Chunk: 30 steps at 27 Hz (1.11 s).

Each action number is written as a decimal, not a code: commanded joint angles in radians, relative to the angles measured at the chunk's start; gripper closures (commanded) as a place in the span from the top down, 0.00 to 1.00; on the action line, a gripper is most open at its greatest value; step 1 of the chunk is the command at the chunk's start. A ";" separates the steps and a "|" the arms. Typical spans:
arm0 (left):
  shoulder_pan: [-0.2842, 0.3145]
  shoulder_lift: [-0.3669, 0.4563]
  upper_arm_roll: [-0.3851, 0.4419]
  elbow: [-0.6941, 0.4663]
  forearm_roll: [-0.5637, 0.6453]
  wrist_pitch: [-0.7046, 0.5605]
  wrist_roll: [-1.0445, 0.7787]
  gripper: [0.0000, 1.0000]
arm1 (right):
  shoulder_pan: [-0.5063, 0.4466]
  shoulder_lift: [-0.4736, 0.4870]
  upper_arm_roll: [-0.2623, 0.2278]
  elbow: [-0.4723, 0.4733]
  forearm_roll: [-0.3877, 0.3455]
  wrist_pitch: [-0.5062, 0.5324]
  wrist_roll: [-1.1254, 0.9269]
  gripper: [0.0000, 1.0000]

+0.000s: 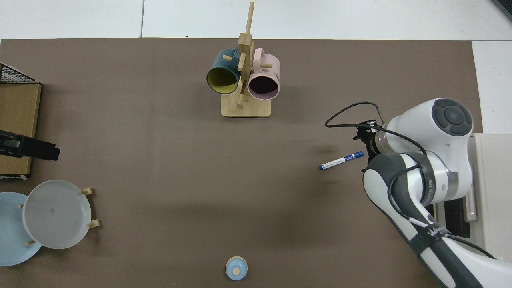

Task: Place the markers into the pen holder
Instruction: 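Reach the right gripper down to the blue-capped white marker, then close the right gripper on the marker and lift it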

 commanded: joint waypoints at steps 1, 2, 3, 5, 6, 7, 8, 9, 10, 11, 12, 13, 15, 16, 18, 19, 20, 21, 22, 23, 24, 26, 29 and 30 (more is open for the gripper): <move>0.010 -0.020 -0.005 -0.020 0.007 0.000 0.003 1.00 | 0.007 0.028 0.005 -0.085 0.010 0.121 -0.047 0.99; 0.010 -0.020 -0.005 -0.022 0.007 0.002 0.003 1.00 | 0.014 0.042 0.005 -0.088 0.012 0.132 -0.059 0.99; 0.010 -0.020 -0.005 -0.022 0.007 0.002 0.003 1.00 | 0.014 0.051 0.005 -0.088 0.012 0.137 -0.065 0.99; 0.010 -0.022 -0.005 -0.022 0.007 0.000 0.003 1.00 | 0.014 0.068 0.005 -0.088 0.012 0.154 -0.070 0.99; 0.010 -0.022 -0.005 -0.022 0.007 0.000 0.003 1.00 | 0.015 0.074 0.005 -0.088 0.012 0.164 -0.072 0.99; 0.010 -0.020 -0.005 -0.022 0.007 0.000 0.003 1.00 | 0.015 0.080 0.005 -0.088 0.010 0.172 -0.073 0.99; 0.010 -0.022 -0.005 -0.022 0.007 0.000 0.003 1.00 | 0.017 0.086 0.005 -0.088 0.010 0.175 -0.075 0.99; 0.010 -0.022 -0.005 -0.022 0.007 0.000 0.003 1.00 | 0.017 0.089 0.005 -0.088 0.010 0.175 -0.075 0.99; 0.010 -0.020 -0.005 -0.022 0.007 0.000 0.003 1.00 | 0.015 0.091 0.005 -0.088 0.010 0.177 -0.076 0.99; 0.010 -0.022 -0.003 -0.022 0.007 0.000 0.004 1.00 | 0.014 0.091 0.005 -0.087 0.010 0.177 -0.081 0.99; 0.010 -0.020 -0.005 -0.022 0.007 0.000 0.004 1.00 | 0.014 0.093 0.005 -0.087 0.010 0.177 -0.088 0.99; 0.010 -0.020 -0.005 -0.022 0.007 0.002 0.004 1.00 | 0.014 0.093 0.005 -0.087 0.010 0.177 -0.099 0.99; 0.010 -0.022 -0.005 -0.023 0.007 0.000 0.004 1.00 | 0.006 0.093 0.005 -0.087 0.010 0.177 -0.117 0.99; 0.010 -0.022 -0.005 -0.023 0.007 0.000 0.003 1.00 | 0.003 0.093 0.005 -0.087 0.010 0.177 -0.127 0.99; 0.010 -0.022 -0.005 -0.030 0.007 0.002 0.004 1.00 | -0.002 0.094 0.004 -0.085 0.010 0.177 -0.156 0.98; 0.010 -0.027 -0.005 -0.031 0.007 0.002 0.004 1.00 | -0.005 0.096 0.004 -0.084 0.008 0.177 -0.170 0.98; 0.010 -0.031 -0.005 -0.034 0.007 0.002 0.004 1.00 | -0.008 0.096 0.004 -0.084 0.008 0.177 -0.182 0.98; 0.010 -0.033 -0.005 -0.042 0.007 0.003 0.004 1.00 | -0.009 0.096 0.004 -0.084 0.007 0.177 -0.191 0.97; 0.010 -0.036 -0.005 -0.048 0.007 0.006 0.006 1.00 | -0.009 0.096 0.004 -0.084 0.005 0.177 -0.197 0.96; 0.010 -0.039 -0.005 -0.051 0.007 0.008 0.006 1.00 | -0.009 0.096 0.004 -0.084 0.004 0.177 -0.199 0.94; 0.010 -0.040 -0.005 -0.051 0.007 0.008 0.006 1.00 | -0.012 0.096 0.004 -0.084 0.004 0.177 -0.202 0.92; 0.010 -0.040 -0.005 -0.051 0.007 0.008 0.006 1.00 | -0.022 0.097 0.004 -0.084 0.004 0.177 -0.205 0.89; 0.008 -0.042 -0.005 -0.057 0.007 0.008 0.007 1.00 | -0.023 0.103 0.004 -0.084 0.004 0.186 -0.203 0.87; 0.008 -0.043 -0.005 -0.060 0.006 0.008 0.007 1.00 | -0.020 0.105 0.004 -0.082 0.004 0.193 -0.202 0.84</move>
